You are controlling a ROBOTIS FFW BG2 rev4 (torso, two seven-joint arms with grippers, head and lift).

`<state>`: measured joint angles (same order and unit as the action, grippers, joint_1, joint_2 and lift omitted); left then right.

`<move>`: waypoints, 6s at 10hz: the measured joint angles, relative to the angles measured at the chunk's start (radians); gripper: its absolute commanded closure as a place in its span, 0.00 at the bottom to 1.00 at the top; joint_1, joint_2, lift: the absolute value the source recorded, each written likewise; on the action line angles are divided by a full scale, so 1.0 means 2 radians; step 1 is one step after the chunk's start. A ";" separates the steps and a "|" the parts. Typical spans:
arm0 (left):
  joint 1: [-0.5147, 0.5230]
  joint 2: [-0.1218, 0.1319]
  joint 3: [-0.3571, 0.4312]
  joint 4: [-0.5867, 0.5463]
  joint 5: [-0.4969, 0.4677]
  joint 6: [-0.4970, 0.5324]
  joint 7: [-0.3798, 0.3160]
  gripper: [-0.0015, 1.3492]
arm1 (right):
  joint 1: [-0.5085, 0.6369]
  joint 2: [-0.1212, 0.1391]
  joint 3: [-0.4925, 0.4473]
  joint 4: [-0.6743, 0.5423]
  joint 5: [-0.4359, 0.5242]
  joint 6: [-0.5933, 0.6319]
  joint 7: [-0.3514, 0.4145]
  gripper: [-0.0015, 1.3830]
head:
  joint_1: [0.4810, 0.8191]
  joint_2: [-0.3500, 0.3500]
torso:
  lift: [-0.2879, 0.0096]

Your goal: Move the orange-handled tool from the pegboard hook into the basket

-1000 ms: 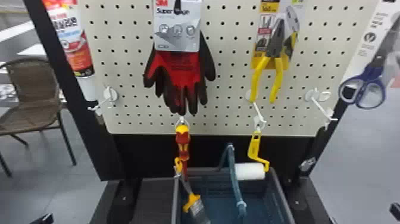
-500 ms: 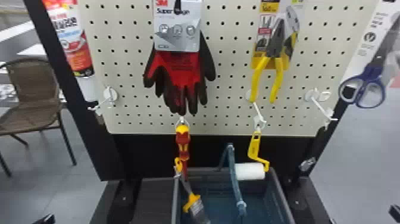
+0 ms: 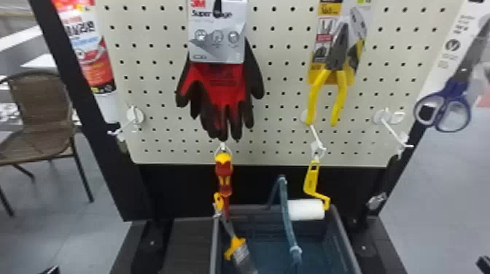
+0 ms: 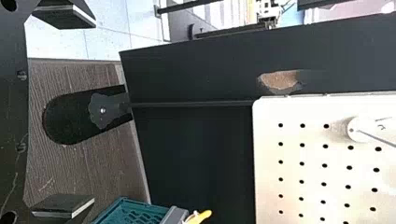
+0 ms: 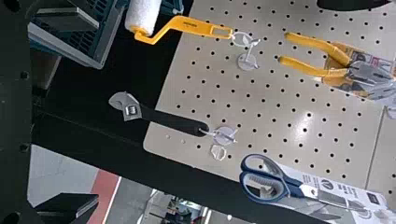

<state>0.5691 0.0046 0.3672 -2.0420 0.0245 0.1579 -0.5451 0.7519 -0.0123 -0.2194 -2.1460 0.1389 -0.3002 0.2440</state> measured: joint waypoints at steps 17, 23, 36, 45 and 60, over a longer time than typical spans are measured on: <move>-0.005 0.000 -0.015 -0.008 0.001 0.016 -0.014 0.00 | -0.005 0.000 0.005 0.022 -0.008 -0.019 0.004 0.00 | 0.20 0.50 | 0.63; -0.008 0.000 -0.016 -0.008 0.001 0.018 -0.017 0.00 | -0.007 0.000 0.007 0.024 -0.011 -0.018 0.005 0.00 | 0.20 0.50 | 0.63; -0.008 0.000 -0.016 -0.008 0.001 0.018 -0.017 0.00 | -0.007 0.000 0.007 0.024 -0.011 -0.018 0.005 0.00 | 0.20 0.50 | 0.63; -0.008 0.000 -0.016 -0.008 0.001 0.018 -0.017 0.00 | -0.007 0.000 0.007 0.024 -0.011 -0.018 0.005 0.00 | 0.20 0.50 | 0.63; -0.008 0.000 -0.016 -0.008 0.001 0.018 -0.017 0.00 | -0.007 0.000 0.007 0.024 -0.011 -0.018 0.005 0.00 | 0.20 0.50 | 0.63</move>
<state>0.5525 0.0046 0.3344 -2.0581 0.0261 0.1933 -0.5798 0.7371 -0.0123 -0.2056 -2.0973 0.1166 -0.3359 0.2531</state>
